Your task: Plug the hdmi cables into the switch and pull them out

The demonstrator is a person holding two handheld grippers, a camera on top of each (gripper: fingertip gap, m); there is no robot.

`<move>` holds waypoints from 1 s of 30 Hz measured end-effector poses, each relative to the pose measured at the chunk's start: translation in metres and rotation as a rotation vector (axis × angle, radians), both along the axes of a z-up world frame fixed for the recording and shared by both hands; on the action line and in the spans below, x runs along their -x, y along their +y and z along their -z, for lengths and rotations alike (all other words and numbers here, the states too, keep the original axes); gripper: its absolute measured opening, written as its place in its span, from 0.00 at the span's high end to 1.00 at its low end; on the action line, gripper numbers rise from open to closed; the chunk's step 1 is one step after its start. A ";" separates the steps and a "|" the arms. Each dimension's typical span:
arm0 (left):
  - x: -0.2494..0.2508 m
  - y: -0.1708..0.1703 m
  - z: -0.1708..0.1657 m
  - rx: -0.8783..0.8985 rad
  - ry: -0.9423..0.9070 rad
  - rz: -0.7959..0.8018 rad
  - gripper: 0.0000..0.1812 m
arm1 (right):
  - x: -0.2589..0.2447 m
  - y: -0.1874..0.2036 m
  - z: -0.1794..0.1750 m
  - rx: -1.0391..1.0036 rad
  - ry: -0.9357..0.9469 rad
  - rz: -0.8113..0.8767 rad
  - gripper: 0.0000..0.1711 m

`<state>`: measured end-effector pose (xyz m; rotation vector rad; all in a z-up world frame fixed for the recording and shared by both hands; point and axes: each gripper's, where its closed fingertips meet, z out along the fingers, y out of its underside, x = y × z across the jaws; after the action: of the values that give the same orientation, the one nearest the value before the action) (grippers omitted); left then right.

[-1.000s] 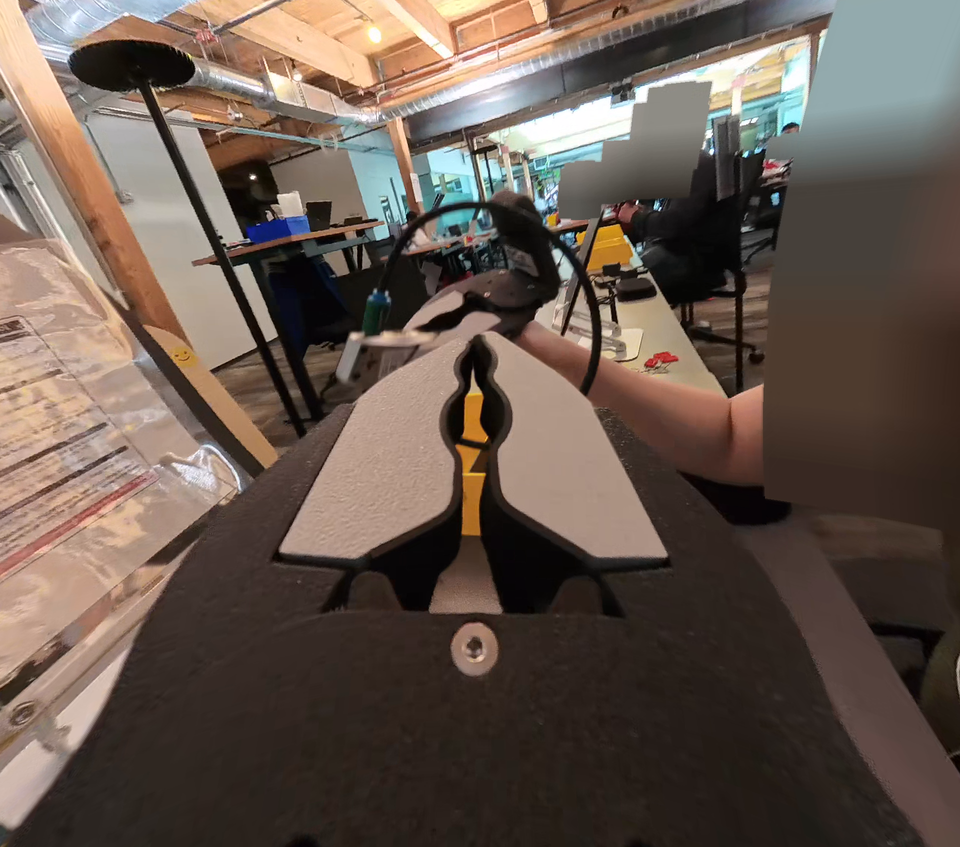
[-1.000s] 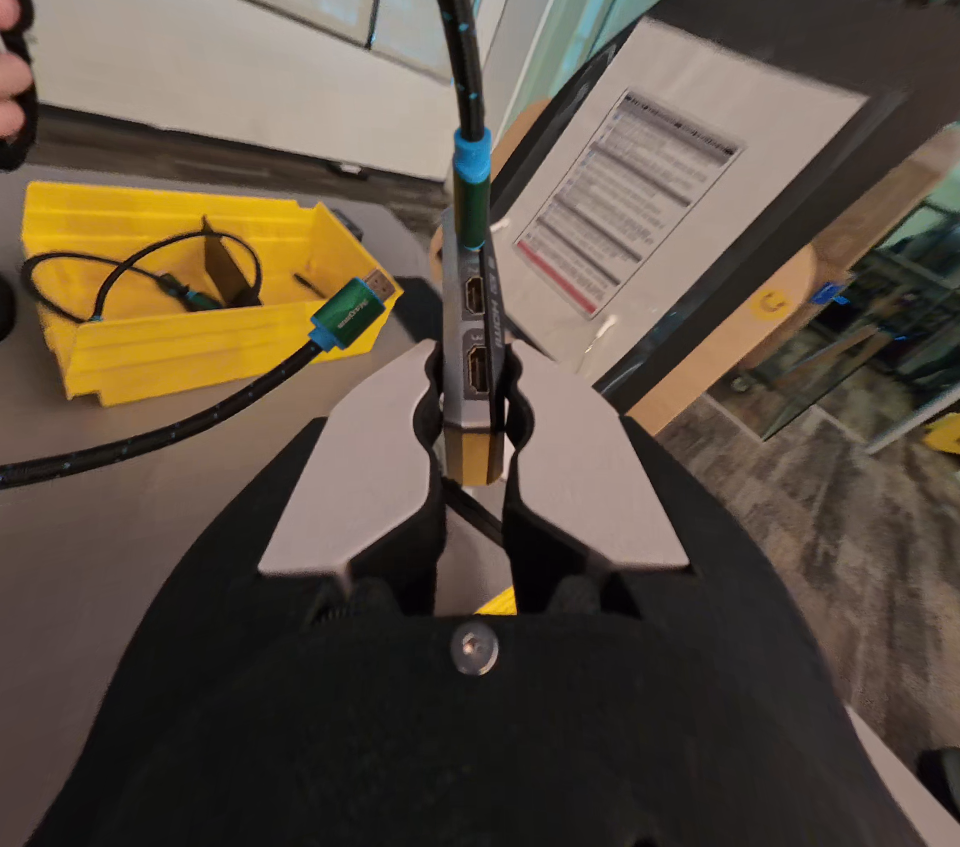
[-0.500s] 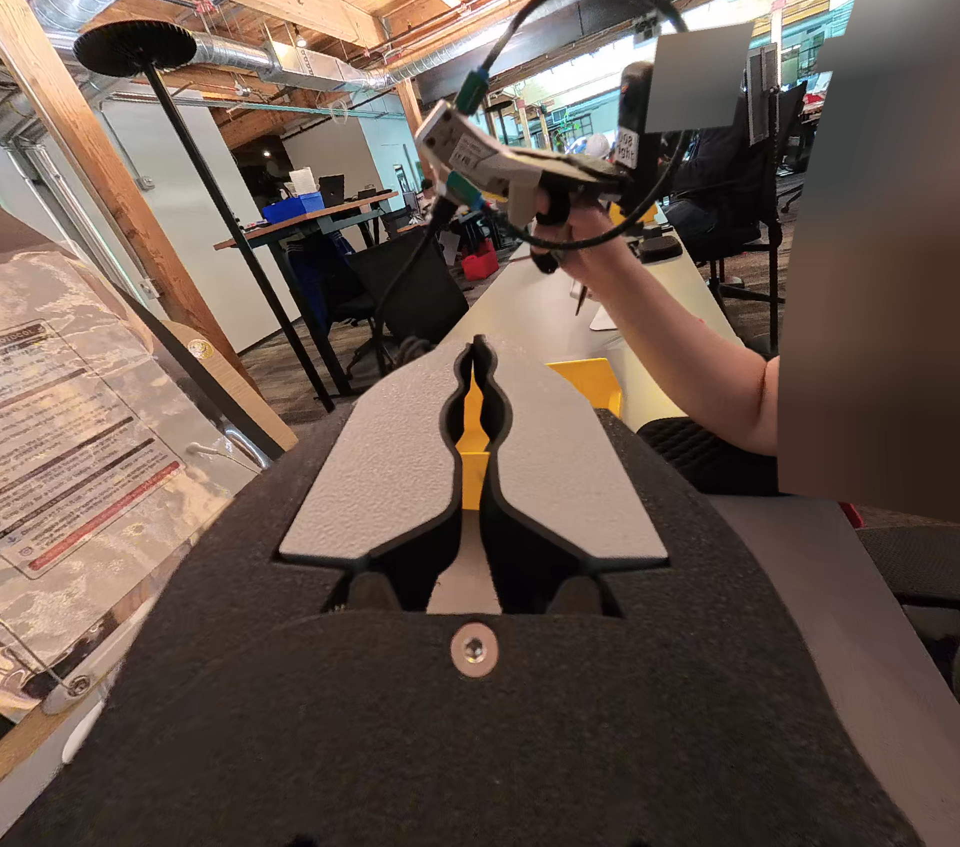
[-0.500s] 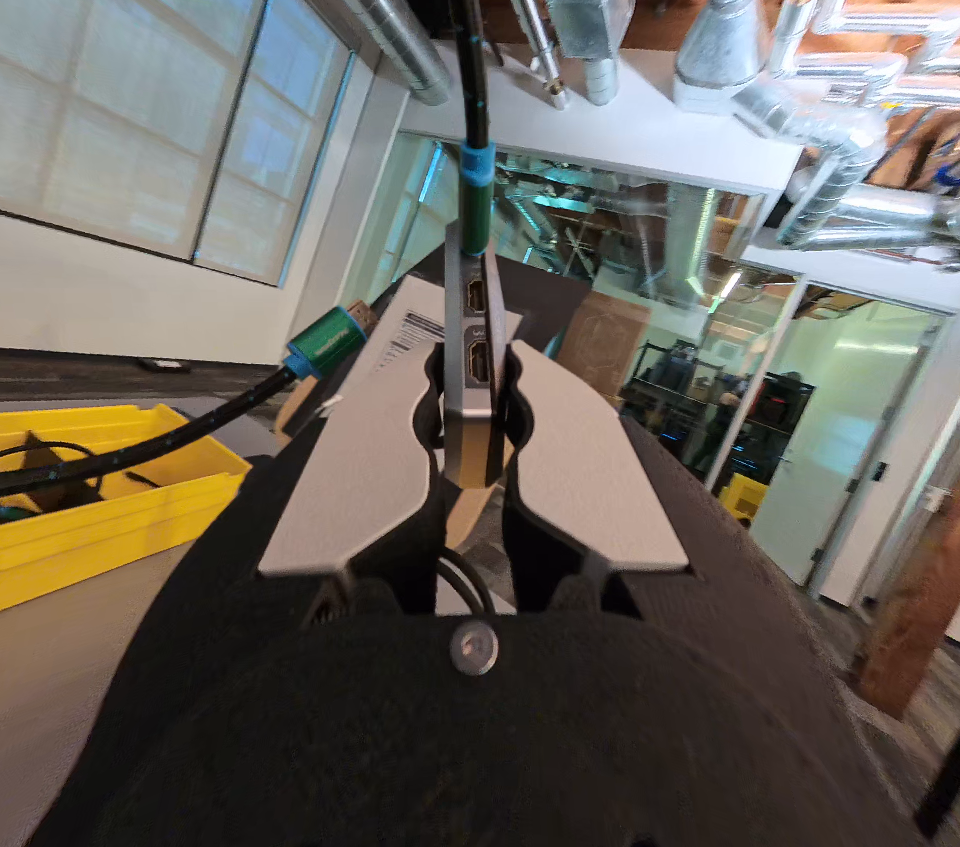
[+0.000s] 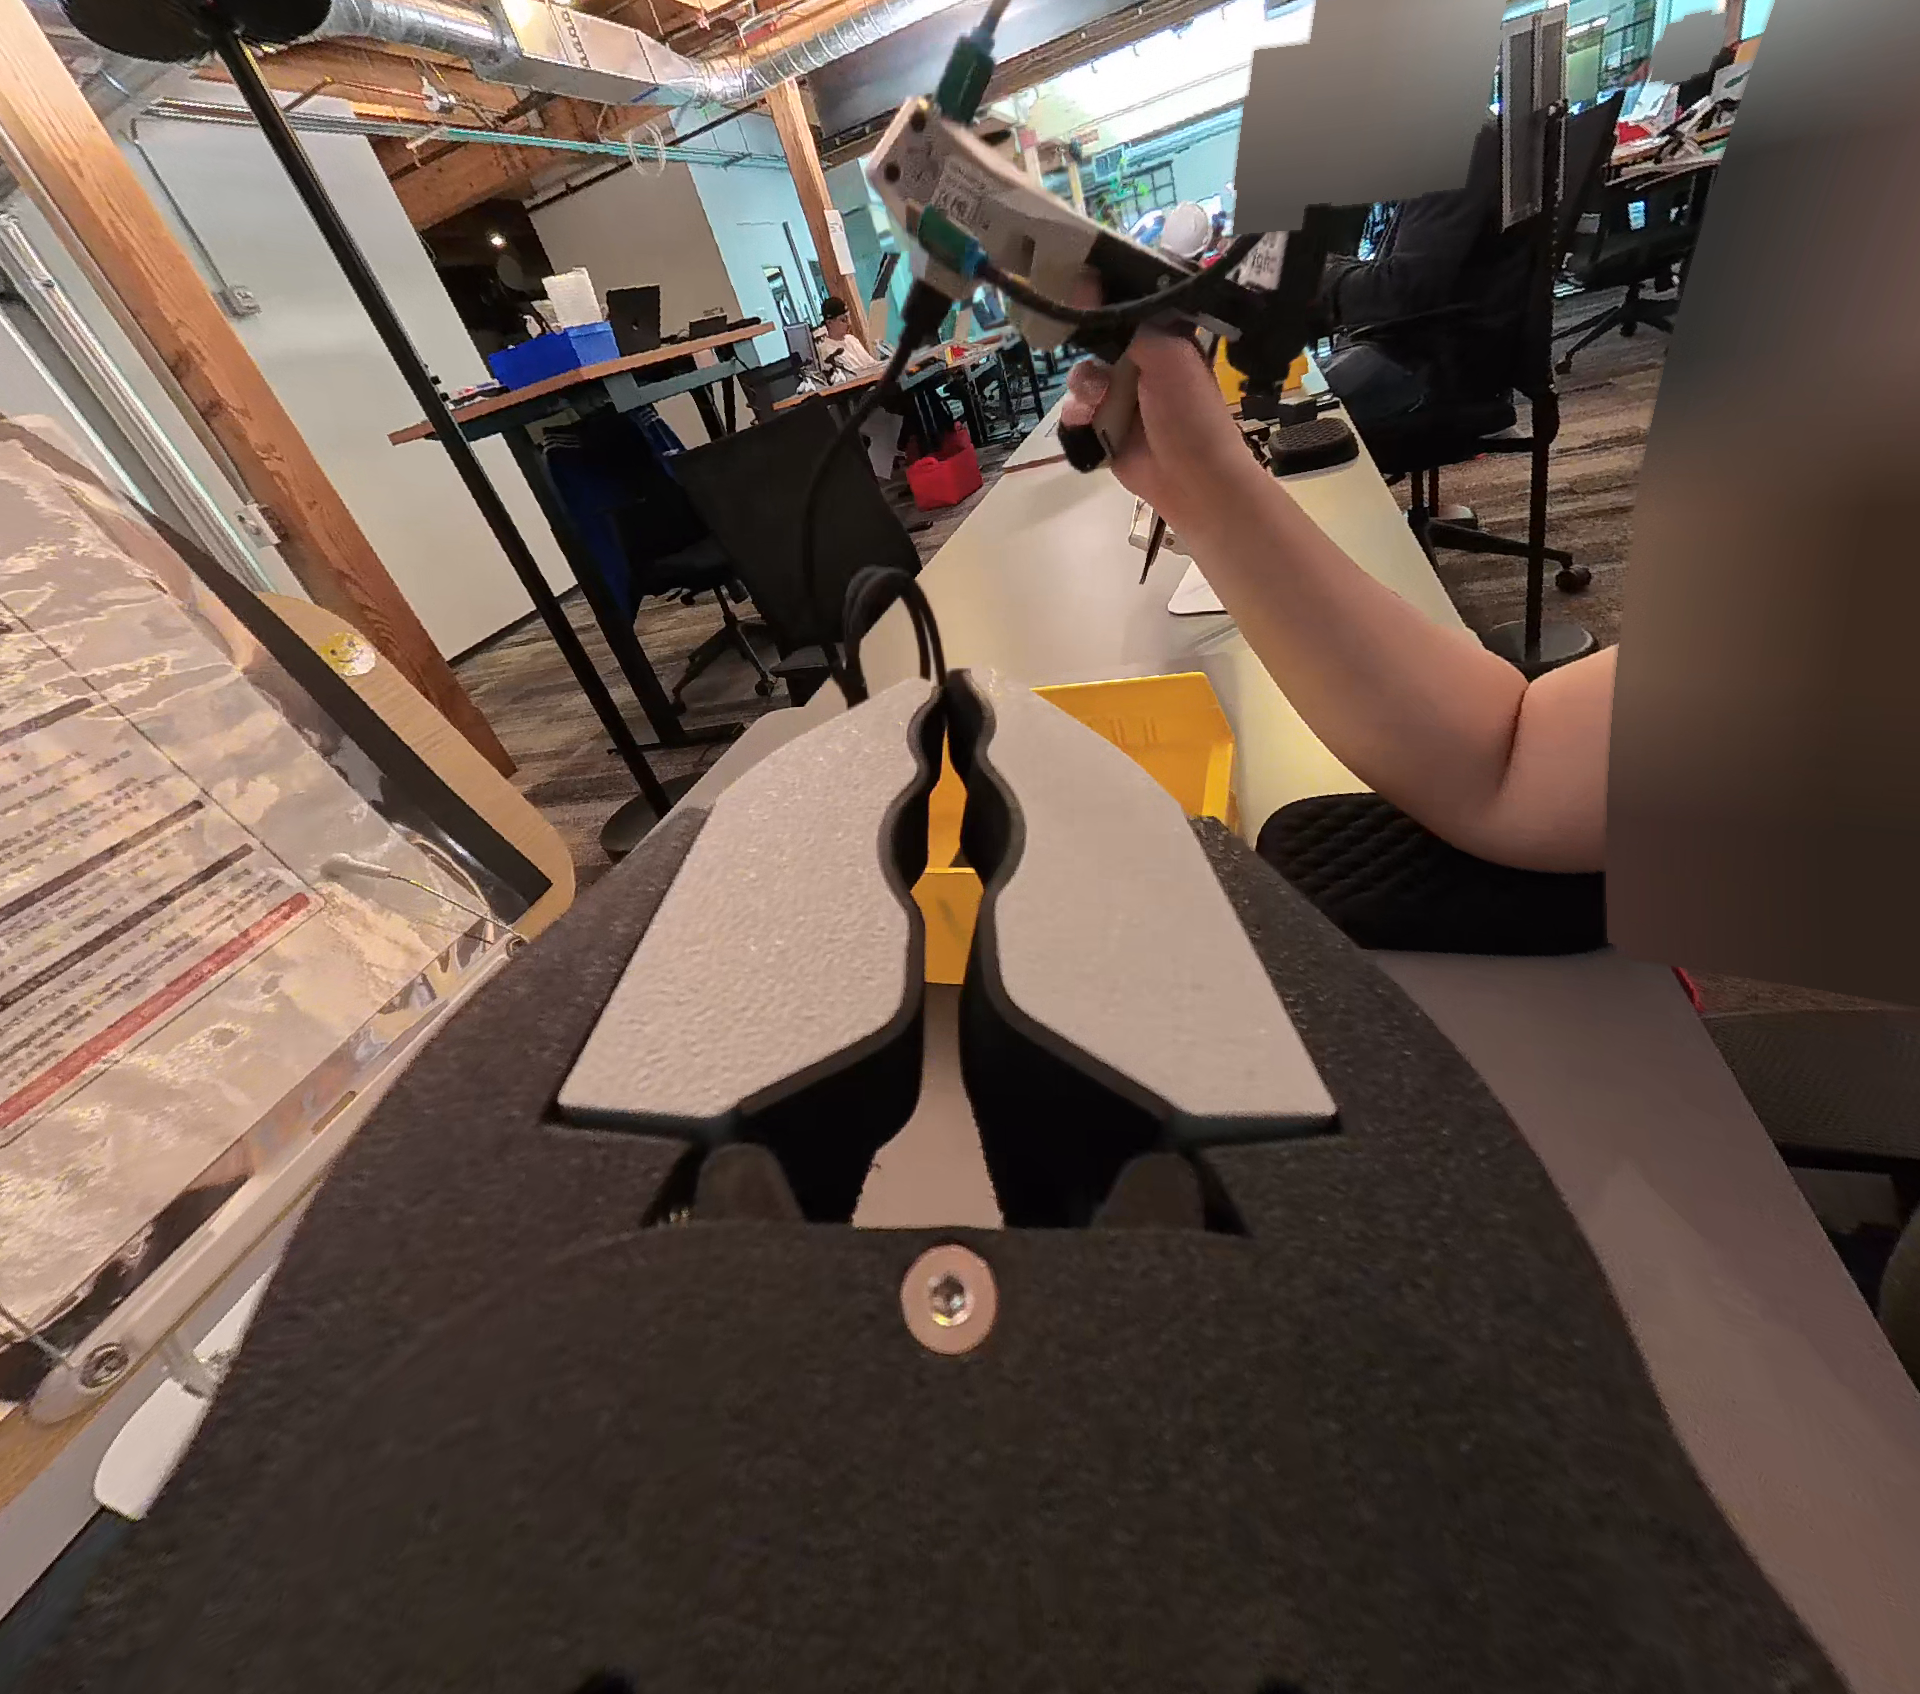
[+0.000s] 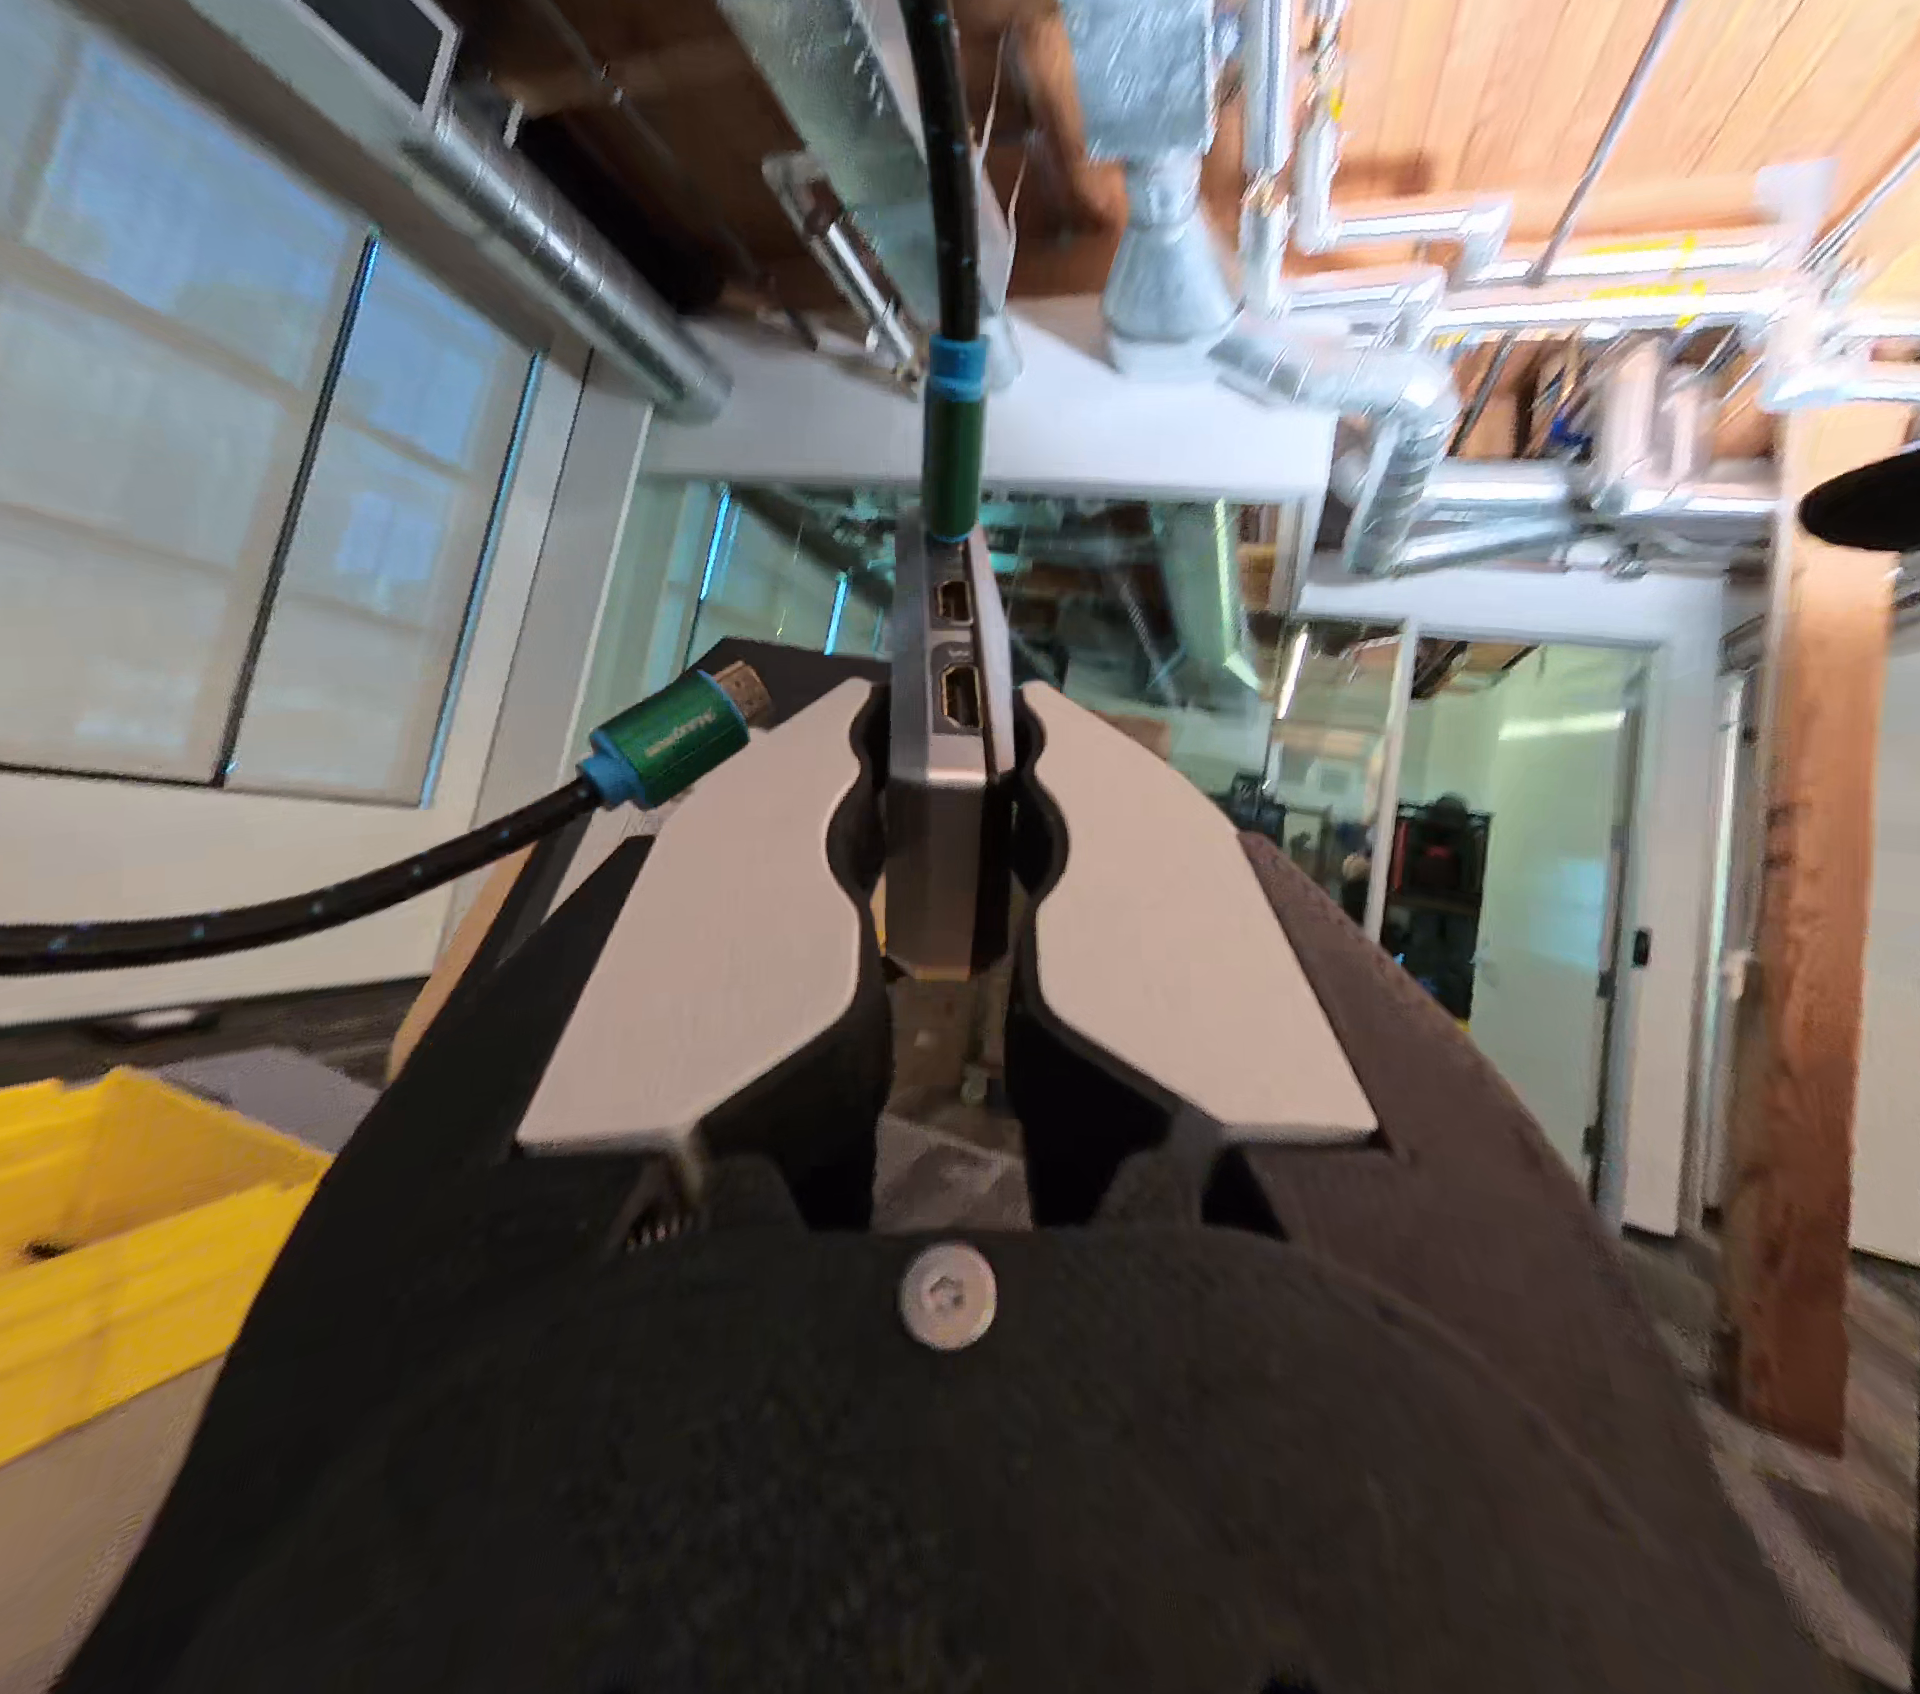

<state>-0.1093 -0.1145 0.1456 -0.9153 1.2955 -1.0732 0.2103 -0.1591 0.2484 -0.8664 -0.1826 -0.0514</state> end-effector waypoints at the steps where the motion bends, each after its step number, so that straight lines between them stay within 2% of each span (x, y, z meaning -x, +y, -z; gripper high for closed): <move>1: -0.001 -0.001 0.001 -0.001 0.005 0.003 1.00 | -0.001 -0.004 -0.002 -0.021 -0.002 0.009 0.88; 3: -0.003 -0.002 0.004 -0.006 0.022 0.005 1.00 | -0.002 0.002 0.002 0.041 -0.011 -0.001 0.88; 7: -0.007 -0.002 0.008 -0.020 0.044 -0.004 1.00 | -0.007 0.039 0.031 0.268 -0.039 -0.010 0.87; 12: -0.010 0.001 0.012 -0.015 0.065 -0.019 1.00 | 0.008 0.093 0.097 0.650 -0.083 -0.163 0.87; 15: -0.010 0.002 0.014 -0.009 0.073 -0.020 1.00 | 0.008 0.120 0.146 0.892 -0.120 -0.145 0.88; 19: -0.010 0.002 0.014 -0.011 0.081 -0.022 1.00 | -0.004 0.141 0.203 1.142 -0.026 -0.136 0.88; 24: -0.009 0.000 0.013 -0.018 0.076 -0.021 1.00 | -0.022 0.149 0.243 1.278 0.079 -0.160 0.88; 30: -0.011 0.001 0.015 -0.015 0.082 -0.018 1.00 | -0.020 0.147 0.248 1.262 -0.020 -0.199 0.87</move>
<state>-0.0981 -0.1139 0.1304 -0.9665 1.3587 -1.0195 0.2303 -0.0125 0.0006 -2.0982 -0.3241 0.2730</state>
